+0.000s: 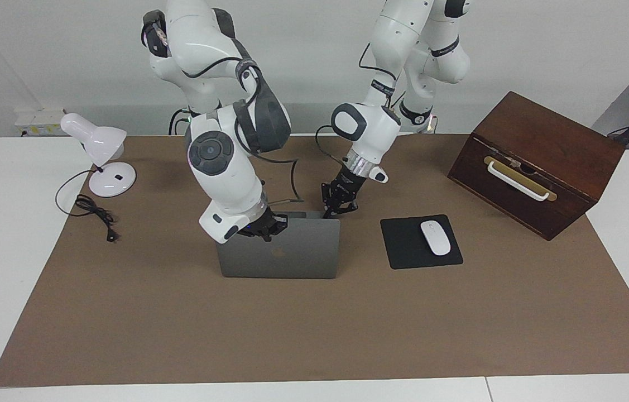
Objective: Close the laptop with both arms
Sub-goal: 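Push the laptop screen down with the right gripper while the left gripper braces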
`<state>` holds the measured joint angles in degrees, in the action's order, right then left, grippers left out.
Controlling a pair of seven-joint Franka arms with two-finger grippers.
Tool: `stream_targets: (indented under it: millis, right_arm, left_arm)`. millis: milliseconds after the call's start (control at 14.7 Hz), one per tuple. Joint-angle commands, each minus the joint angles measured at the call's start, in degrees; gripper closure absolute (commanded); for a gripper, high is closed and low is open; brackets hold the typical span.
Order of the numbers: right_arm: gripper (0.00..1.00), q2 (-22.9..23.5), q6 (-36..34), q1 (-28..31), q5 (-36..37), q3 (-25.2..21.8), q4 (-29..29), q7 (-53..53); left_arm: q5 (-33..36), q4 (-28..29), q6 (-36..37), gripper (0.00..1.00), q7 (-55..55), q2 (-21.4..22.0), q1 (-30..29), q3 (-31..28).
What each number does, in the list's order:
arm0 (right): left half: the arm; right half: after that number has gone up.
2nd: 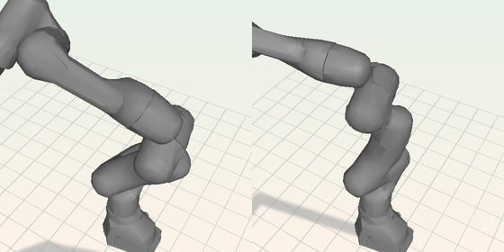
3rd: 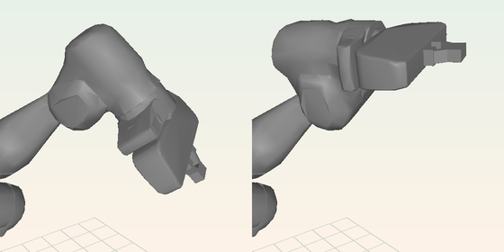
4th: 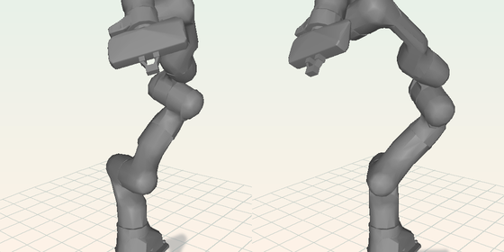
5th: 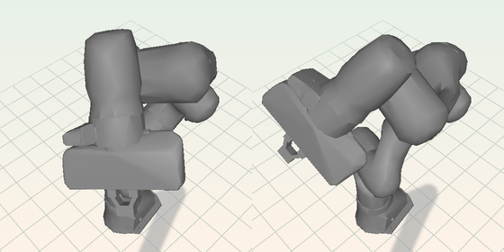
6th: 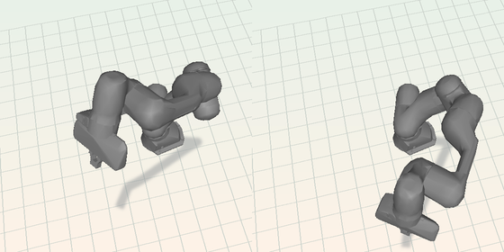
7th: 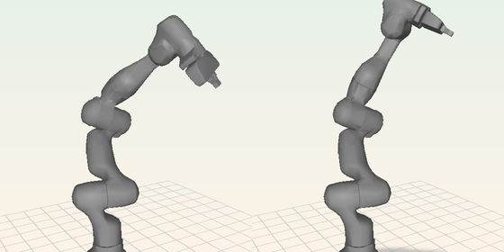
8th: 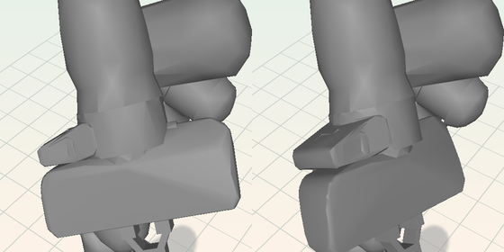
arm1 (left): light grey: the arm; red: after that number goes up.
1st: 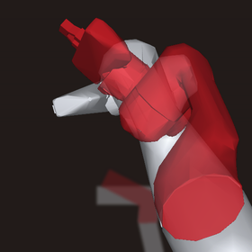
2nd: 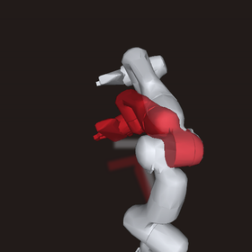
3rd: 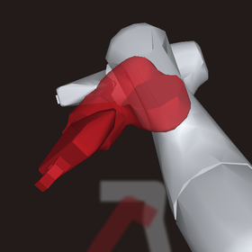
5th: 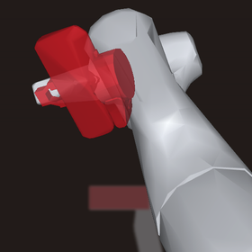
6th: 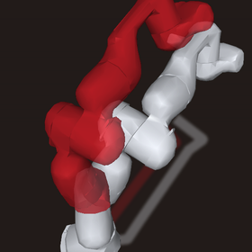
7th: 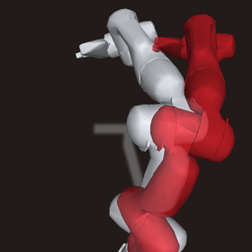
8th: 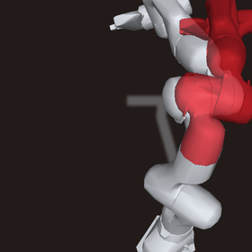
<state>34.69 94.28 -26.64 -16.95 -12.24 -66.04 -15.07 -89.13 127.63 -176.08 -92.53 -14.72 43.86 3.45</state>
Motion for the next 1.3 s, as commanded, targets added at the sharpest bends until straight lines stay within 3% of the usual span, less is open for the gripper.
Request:
stream_targets:
  millis: [0, 818, 1023, 1227]
  right_arm:
    - [1.00, -0.6, -3.7, 0.1, -2.2, -0.2, -0.2, 0.3]
    - [1.00, -0.7, -7.0, 0.0, -2.4, 0.5, -2.5, -1.4]
    - [1.00, -1.5, -6.0, -0.1, -4.0, 1.0, -5.4, -2.9]
    - [1.00, -3.0, -0.6, -0.4, -4.8, 1.1, -11.5, -2.3]
  left_arm:
    - [-1.7, -0.5, -0.8, 1.00, 1.0, -2.4, 1.2, -0.6]
    - [-1.7, -0.4, -0.8, 1.00, 1.4, -2.3, 0.8, -0.6]
    - [-1.7, -0.4, -0.8, 1.00, 1.5, -2.2, 0.3, -0.6]
    - [-1.7, -0.1, -0.8, 1.00, 1.6, -2.2, 0.3, -0.6]
